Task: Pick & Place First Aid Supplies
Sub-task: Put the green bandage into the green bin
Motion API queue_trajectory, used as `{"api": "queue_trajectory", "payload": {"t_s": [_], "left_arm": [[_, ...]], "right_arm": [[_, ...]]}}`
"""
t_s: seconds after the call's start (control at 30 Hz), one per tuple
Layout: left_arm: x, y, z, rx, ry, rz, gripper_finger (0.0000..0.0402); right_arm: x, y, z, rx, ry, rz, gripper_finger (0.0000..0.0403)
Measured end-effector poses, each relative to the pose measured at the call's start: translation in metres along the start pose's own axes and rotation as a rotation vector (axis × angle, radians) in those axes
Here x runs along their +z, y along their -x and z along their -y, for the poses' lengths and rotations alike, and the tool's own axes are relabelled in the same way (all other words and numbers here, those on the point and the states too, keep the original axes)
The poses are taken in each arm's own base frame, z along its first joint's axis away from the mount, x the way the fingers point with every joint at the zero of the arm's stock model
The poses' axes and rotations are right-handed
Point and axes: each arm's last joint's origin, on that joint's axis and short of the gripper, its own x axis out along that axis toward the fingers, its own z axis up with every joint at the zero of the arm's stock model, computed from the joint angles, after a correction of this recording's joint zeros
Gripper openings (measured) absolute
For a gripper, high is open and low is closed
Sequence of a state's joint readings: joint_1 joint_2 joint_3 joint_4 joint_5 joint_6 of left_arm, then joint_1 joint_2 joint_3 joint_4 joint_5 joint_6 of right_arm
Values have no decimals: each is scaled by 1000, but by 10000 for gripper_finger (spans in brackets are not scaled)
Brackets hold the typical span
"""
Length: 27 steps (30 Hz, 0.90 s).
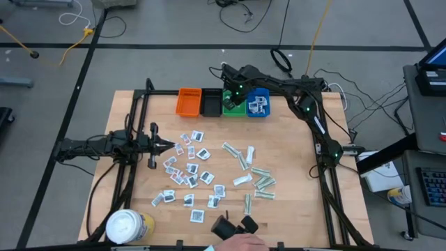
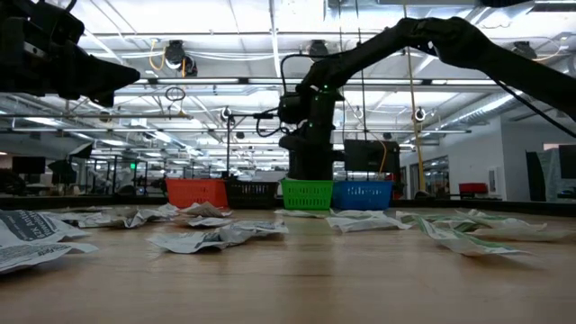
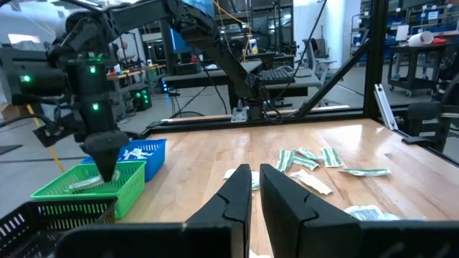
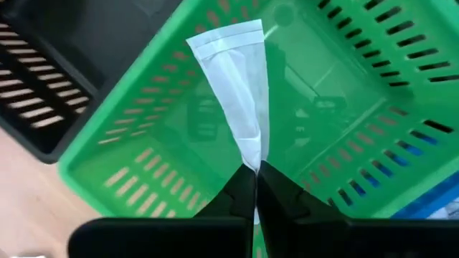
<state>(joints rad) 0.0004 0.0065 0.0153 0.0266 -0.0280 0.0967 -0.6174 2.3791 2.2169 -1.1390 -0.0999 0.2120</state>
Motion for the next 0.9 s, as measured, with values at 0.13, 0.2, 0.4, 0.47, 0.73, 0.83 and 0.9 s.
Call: {"api": "queue_trajectory", "payload": {"t_s": [0.13, 0.2, 0.4, 0.47, 0.73, 0.83, 0.9], "left_arm": [[0, 0, 0, 0, 0, 0, 37], [0, 0, 0, 0, 0, 0, 37], [0, 0, 0, 0, 0, 0, 37], [0, 0, 0, 0, 0, 0, 37], [0, 0, 0, 0, 0, 0, 37], [0, 0, 0, 0, 0, 0, 37], [0, 0, 0, 0, 0, 0, 37]], "right_arm": [[0, 1, 1, -19, 18, 1, 27], [-1, 1, 1, -22, 25, -6, 57], [-3, 8, 1, -47, 65, -4, 152], [-6, 17, 0, -49, 129, -12, 171], [-32, 55, -12, -49, 373, -138, 194], [-43, 65, -14, -47, 435, -220, 191], [-48, 67, -14, -45, 465, -270, 189]]}}
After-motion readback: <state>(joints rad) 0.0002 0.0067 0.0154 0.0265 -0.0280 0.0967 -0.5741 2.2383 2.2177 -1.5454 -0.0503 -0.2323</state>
